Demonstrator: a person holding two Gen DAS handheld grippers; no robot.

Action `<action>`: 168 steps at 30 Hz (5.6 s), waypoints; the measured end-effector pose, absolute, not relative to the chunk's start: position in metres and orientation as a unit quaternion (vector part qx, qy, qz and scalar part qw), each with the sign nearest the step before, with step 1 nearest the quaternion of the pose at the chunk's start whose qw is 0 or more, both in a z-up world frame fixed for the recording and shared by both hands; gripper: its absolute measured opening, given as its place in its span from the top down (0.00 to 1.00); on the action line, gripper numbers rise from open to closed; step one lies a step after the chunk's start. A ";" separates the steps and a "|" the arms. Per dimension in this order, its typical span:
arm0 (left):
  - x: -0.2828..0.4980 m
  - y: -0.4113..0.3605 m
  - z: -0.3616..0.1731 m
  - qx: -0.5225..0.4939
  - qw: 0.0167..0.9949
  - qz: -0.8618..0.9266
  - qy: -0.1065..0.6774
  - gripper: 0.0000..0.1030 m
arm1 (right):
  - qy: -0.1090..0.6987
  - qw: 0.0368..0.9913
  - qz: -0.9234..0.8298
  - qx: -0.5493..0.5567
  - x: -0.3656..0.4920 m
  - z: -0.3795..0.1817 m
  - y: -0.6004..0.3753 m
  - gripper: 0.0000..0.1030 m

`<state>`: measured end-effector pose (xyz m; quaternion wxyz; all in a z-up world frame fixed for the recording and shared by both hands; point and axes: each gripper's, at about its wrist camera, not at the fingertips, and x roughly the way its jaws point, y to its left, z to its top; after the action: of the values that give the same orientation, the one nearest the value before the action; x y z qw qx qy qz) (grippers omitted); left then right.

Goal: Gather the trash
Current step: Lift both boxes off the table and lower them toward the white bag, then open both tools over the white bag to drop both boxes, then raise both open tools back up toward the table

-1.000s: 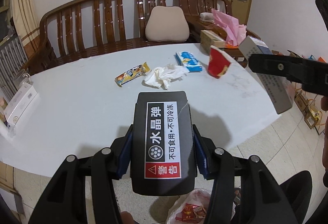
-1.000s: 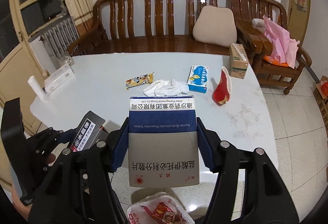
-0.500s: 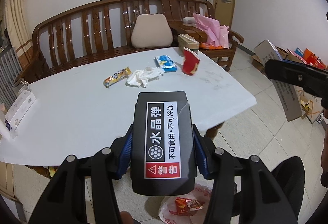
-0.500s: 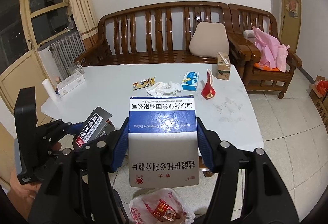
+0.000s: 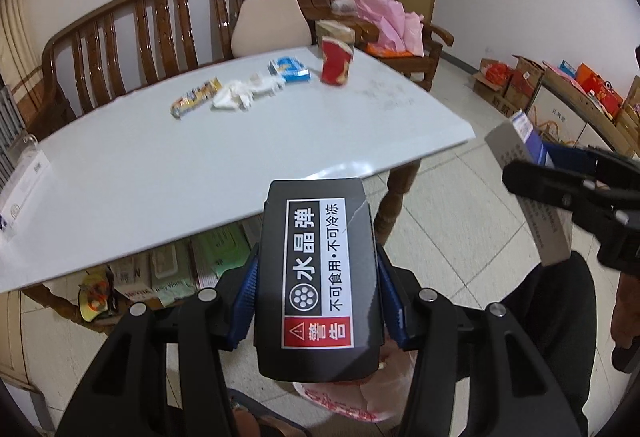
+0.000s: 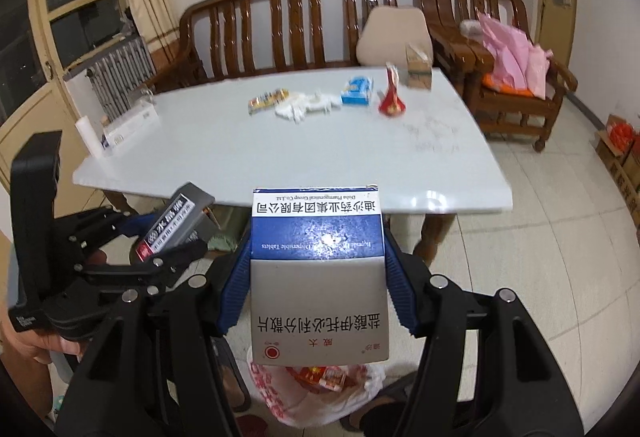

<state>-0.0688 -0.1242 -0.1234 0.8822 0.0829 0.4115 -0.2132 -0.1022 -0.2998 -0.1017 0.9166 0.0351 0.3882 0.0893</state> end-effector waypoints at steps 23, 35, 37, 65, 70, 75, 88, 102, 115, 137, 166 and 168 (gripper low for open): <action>-0.072 -0.147 -0.288 0.090 0.794 -0.221 0.559 0.50 | 0.519 0.852 0.051 0.048 -0.113 -0.262 -0.298 0.43; -0.064 -0.158 -0.371 0.105 0.745 -0.228 0.619 0.50 | 0.597 0.799 0.040 0.068 -0.091 -0.352 -0.294 0.43; -0.065 -0.158 -0.385 0.105 0.736 -0.226 0.630 0.50 | 0.608 0.789 0.035 0.074 -0.090 -0.367 -0.295 0.43; -0.078 -0.164 -0.463 0.127 0.692 -0.234 0.671 0.09 | 0.676 0.728 0.008 0.111 -0.074 -0.456 -0.299 0.17; -0.076 -0.163 -0.462 0.128 0.694 -0.231 0.669 0.08 | 0.673 0.731 0.003 0.117 -0.074 -0.454 -0.302 0.16; -0.075 -0.162 -0.460 0.127 0.698 -0.227 0.666 0.08 | 0.671 0.731 0.004 0.123 -0.074 -0.452 -0.303 0.16; -0.067 -0.152 -0.443 0.131 0.739 -0.198 0.631 0.08 | 0.626 0.768 0.000 0.139 -0.079 -0.413 -0.311 0.15; -0.064 -0.143 -0.413 0.086 0.769 -0.197 0.602 0.08 | 0.614 0.771 0.010 0.165 -0.082 -0.388 -0.314 0.07; -0.065 -0.141 -0.362 0.074 0.804 -0.205 0.553 0.08 | 0.576 0.804 0.015 0.144 -0.098 -0.325 -0.321 0.07; -0.059 -0.113 -0.216 0.022 0.866 -0.209 0.453 0.08 | 0.461 0.883 0.031 0.080 -0.097 -0.166 -0.333 0.07; 0.066 -0.109 -0.096 0.010 0.906 -0.190 0.378 0.08 | 0.384 0.922 0.023 0.030 0.023 -0.034 -0.360 0.07; 0.077 -0.110 -0.097 0.007 0.905 -0.189 0.381 0.08 | 0.385 0.922 0.019 0.023 0.037 -0.032 -0.359 0.07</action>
<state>0.0771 -0.1097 -0.0972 0.9052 0.0070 0.3807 -0.1887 0.0371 -0.3592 -0.0320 0.9222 0.0231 0.3854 0.0193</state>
